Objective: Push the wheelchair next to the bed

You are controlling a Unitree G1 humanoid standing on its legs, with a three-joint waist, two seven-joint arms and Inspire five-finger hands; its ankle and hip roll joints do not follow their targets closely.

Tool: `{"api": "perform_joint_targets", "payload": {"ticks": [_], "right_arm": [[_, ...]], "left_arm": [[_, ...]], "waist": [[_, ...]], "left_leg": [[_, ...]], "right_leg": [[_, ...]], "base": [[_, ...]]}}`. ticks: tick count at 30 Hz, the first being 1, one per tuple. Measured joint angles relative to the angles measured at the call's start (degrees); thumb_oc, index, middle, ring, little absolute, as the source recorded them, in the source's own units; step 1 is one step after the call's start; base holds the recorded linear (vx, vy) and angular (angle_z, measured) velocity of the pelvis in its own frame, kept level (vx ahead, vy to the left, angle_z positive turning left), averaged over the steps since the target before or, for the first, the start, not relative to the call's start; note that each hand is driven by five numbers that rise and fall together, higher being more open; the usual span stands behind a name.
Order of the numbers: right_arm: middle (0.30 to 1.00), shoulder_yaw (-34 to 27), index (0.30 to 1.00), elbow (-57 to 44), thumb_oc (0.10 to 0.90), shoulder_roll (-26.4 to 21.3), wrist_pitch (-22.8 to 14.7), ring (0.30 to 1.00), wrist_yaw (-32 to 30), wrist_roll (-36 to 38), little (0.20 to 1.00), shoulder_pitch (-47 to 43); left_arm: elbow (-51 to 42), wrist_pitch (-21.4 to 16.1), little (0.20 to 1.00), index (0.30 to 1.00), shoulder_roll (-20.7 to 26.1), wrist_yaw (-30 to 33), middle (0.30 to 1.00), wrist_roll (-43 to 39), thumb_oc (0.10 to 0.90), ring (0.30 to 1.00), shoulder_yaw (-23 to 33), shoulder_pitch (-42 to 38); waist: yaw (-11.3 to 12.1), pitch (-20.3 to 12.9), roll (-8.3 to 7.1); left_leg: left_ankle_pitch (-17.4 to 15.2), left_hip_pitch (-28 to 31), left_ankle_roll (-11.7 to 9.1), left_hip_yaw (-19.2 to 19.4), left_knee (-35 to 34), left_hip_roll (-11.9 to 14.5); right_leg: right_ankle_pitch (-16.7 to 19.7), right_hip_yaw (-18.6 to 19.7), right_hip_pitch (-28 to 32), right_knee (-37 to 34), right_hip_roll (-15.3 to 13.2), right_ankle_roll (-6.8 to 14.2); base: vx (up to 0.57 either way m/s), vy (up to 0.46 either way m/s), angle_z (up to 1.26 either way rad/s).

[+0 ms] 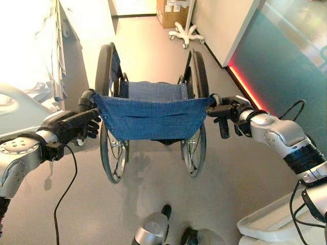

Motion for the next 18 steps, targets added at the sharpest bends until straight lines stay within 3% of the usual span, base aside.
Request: {"api": "perform_joint_targets", "payload": {"ticks": [1, 2, 3, 4, 5, 6, 8, 10, 11, 12, 13, 14, 15, 16, 17, 18], "right_arm": [[0.3, 0.0, 0.3, -0.38, 0.4, -0.86, 0.13, 0.3, -0.06, 0.8, 0.3, -0.5], [0.3, 0.01, 0.3, -0.42, 0.4, -1.08, 0.32, 0.3, -0.16, 1.1, 0.3, -0.43], [0.3, 0.17, 0.3, -1.21, 0.4, -1.66, 2.1, 0.3, -1.01, 2.3, 0.3, -1.02], [0.3, 0.17, 0.3, -2.43, 0.4, -2.47, 3.21, 0.3, -1.43, 2.84, 0.3, -0.98], [0.3, 0.19, 0.3, -3.64, 0.4, -3.51, 4.28, 0.3, -1.91, 4.36, 0.3, -0.84], [0.3, 0.27, 0.3, -4.43, 0.4, -4.0, 5.09, 0.3, -2.1, 4.82, 0.3, -0.57], [0.3, 1.33, 0.3, -4.97, 0.4, -4.7, 6.27, 0.3, -2.11, 6.37, 0.3, -0.48], [0.3, 1.48, 0.3, -5.43, 0.4, -5.33, 7.46, 0.3, -1.4, 7.12, 0.3, -0.35], [0.3, 1.62, 0.3, -5.19, 0.4, -5.73, 7.72, 0.3, -0.76, 7.06, 0.3, -0.38], [0.3, 1.89, 0.3, -4.92, 0.4, -6.07, 7.7, 0.3, -0.21, 6.83, 0.3, -0.96], [0.3, 2.07, 0.3, -4.69, 0.4, -6.08, 7.63, 0.3, 0.24, 6.59, 0.3, -1.53], [0.3, 2.35, 0.3, -4.26, 0.4, -6.07, 6.81, 0.3, 0.49, 6.48, 0.3, -1.82], [0.3, 2.52, 0.3, -4.14, 0.4, -6.06, 6.52, 0.3, 0.53, 6.33, 0.3, -2.03], [0.3, 3.85, 0.3, -3.57, 0.4, -6.0, 6.38, 0.3, 0.53, 6.0, 0.3, -3.28], [0.3, 3.91, 0.3, -3.56, 0.4, -6.04, 6.37, 0.3, 0.55, 5.9, 0.3, -3.28], [0.3, 3.91, 0.3, -3.74, 0.4, -6.18, 6.37, 0.3, 0.59, 5.69, 0.3, -3.25]], "left_arm": [[0.73, -0.94, 0.3, 0.3, -0.79, -0.44, 0.3, -0.06, 0.4, 0.3, 0.02, 0.01], [0.67, -0.91, 0.3, 0.3, -0.86, -0.62, 0.3, -0.04, 0.4, 0.3, -0.32, 0.07], [0.61, -1.3, 0.3, 0.3, -1.44, -0.82, 0.3, 0.01, 0.4, 0.3, -0.08, 1.15], [0.52, -1.33, 0.3, 0.3, -1.82, -0.87, 0.3, 0.02, 0.4, 0.3, -0.04, 1.29], [0.21, -1.36, 0.3, 0.3, -1.89, -1.12, 0.3, 0.03, 0.4, 0.3, 0.24, 1.91], [-0.06, -1.67, 0.3, 0.3, -2.17, -1.24, 0.3, 0.05, 0.4, 0.3, 0.58, 2.92], [-0.28, -2.1, 0.3, 0.3, -4.8, -1.23, 0.3, 0.28, 0.4, 0.3, 2.3, 4.91], [-0.84, -2.12, 0.3, 0.3, -5.7, -1.15, 0.3, 0.6, 0.4, 0.3, 3.15, 6.1], [-0.97, -2.12, 0.3, 0.3, -6.97, -0.75, 0.3, 0.6, 0.4, 0.3, 3.17, 6.21], [-2.04, -2.11, 0.3, 0.3, -7.65, 0.41, 0.3, 0.58, 0.4, 0.3, 3.2, 6.7], [-2.27, -1.91, 0.3, 0.3, -7.95, 1.21, 0.3, 0.57, 0.4, 0.3, 3.17, 6.93], [-2.21, -1.42, 0.3, 0.3, -7.95, 1.25, 0.3, 0.53, 0.4, 0.3, 3.13, 7.09], [-2.25, -1.41, 0.3, 0.3, -8.16, 1.32, 0.3, 0.52, 0.4, 0.3, 3.12, 7.31], [-2.08, -1.4, 0.3, 0.3, -8.53, 1.5, 0.3, 0.55, 0.4, 0.3, 3.01, 7.34], [-2.16, -1.33, 0.3, 0.3, -8.47, 1.53, 0.3, 0.53, 0.4, 0.3, 2.79, 7.35], [-2.43, -1.1, 0.3, 0.3, -8.11, 1.55, 0.3, 0.55, 0.4, 0.3, 2.77, 7.34]], "waist": [[-0.34, 0.1, 0.07], [-1.02, 0.27, 0.36], [-2.31, 0.41, 0.63], [-2.69, 0.62, 0.95], [-3.36, 0.72, 1.11], [-4.14, 0.71, 1.06], [-4.82, 0.59, 1.08], [-5.55, 0.32, 0.57], [-5.9, 0.14, 0.61], [-5.11, 0.08, 0.64], [-4.03, -0.03, 1.15], [-2.95, -0.37, 1.87], [-2.24, -0.47, 2.25], [-0.84, -0.39, 1.82], [-0.43, -0.37, 1.71], [-0.64, -0.16, 1.09]], "left_leg": [[-0.96, 0.11, 2.04, 0.68, 1.17, -0.91], [-1.41, 0.87, 2.54, 0.7, 1.17, -1.22], [-3.29, 1.9, 1.42, -0.13, 1.72, -1.99], [-3.89, 2.72, 2.32, -0.82, 2.21, -2.25], [-4.6, 3.91, 3.28, -0.65, 2.17, -2.28], [-6.23, 5.25, 1.52, -1.39, 2.3, -2.43], [-8.56, 8.27, -0.47, -1.36, 2.6, -1.94], [-10.07, 11.03, -2.82, -2.8, 2.65, -1.49], [-11.07, 10.15, -4.46, -5.05, 6.76, -1.5], [-12.27, 5.33, -6.35, -5.78, 17.73, -2.07], [-11.92, 1.32, -6.84, -5.61, 27.3, -1.89], [-10.19, -2.15, -9.47, -6.05, 34.83, -1.64], [-7.36, -4.84, -10.23, -6.14, 39.85, -1.78], [0.86, -10.23, -12.25, -6.27, 47.96, -2.71], [1.92, -12.82, -11.33, -6.88, 50.08, -2.86], [-0.19, -15.52, -8.1, -7.72, 49.93, -3.25]], "right_leg": [[3.34, -0.31, -2.83, -1.46, -1.12, 1.43], [5.28, -0.78, -4.0, -3.31, -2.45, 0.77], [8.17, -2.42, -5.02, -6.75, -3.81, 2.17], [10.12, -2.55, -5.48, -9.47, -4.4, 1.76], [12.86, -2.58, -5.67, -11.68, -4.5, -0.45], [14.24, -2.63, -6.15, -10.29, -4.41, -2.42], [14.87, -3.09, -4.5, -6.74, -2.26, -4.04], [15.68, -5.07, -1.43, -6.57, 1.4, -5.67], [16.39, -5.44, 0.1, -7.05, 2.88, -11.28], [15.2, -7.25, -0.02, -6.03, 3.36, -12.39], [14.15, -6.11, 0.22, -5.55, 4.47, -13.54], [12.32, -4.31, 0.22, -3.88, 5.79, -15.05], [11.64, -2.36, 0.26, -3.19, 6.39, -15.31], [10.6, 1.09, 0.31, -2.62, 6.54, -16.62], [10.33, 3.39, 1.05, -3.35, 6.7, -16.35], [9.65, 5.46, 2.54, -4.99, 6.86, -15.93]], "base": [[0.45, -0.264, 0.43], [0.62, -0.354, 0.51], [0.32, -0.158, 0.61], [0.53, -0.264, 0.7], [0.53, -0.23, 0.69], [0.72, -0.27, 0.77], [0.55, -0.157, 0.67], [0.43, -0.193, 0.68], [0.36, -0.252, 0.52], [0.39, -0.318, 0.24], [0.48, -0.376, -0.12], [0.39, -0.295, -0.24], [0.36, -0.225, -0.23], [0.28, -0.127, -0.12], [0.4, -0.162, 0.17], [0.35, -0.112, 0.35]]}}
